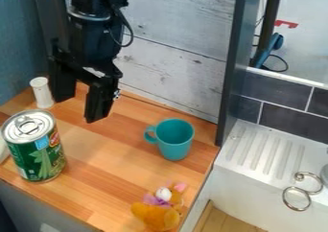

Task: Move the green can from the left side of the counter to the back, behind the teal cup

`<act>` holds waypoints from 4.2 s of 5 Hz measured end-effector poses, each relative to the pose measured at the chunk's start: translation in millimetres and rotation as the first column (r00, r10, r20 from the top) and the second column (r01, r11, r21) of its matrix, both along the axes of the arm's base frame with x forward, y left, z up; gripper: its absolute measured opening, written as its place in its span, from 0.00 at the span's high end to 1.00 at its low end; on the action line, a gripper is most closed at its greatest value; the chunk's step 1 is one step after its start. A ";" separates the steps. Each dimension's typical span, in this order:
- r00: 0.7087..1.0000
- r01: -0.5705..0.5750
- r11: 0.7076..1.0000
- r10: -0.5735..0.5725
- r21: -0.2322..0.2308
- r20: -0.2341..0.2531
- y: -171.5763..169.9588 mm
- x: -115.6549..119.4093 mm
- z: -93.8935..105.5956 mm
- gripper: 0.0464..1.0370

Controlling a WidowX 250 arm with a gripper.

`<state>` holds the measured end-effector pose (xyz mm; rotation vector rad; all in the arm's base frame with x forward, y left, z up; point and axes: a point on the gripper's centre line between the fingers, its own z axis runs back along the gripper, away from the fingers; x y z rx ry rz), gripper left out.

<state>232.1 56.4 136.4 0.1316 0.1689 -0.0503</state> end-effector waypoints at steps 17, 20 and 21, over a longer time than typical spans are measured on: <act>0.993 0.040 0.985 -0.021 -0.168 0.112 80.1 92.5 -87.9 0.04; 0.998 -0.017 0.998 0.021 -0.061 0.061 76.6 34.5 -28.6 0.04; 0.995 -0.028 0.998 0.032 -0.049 0.097 71.5 14.0 -7.3 0.04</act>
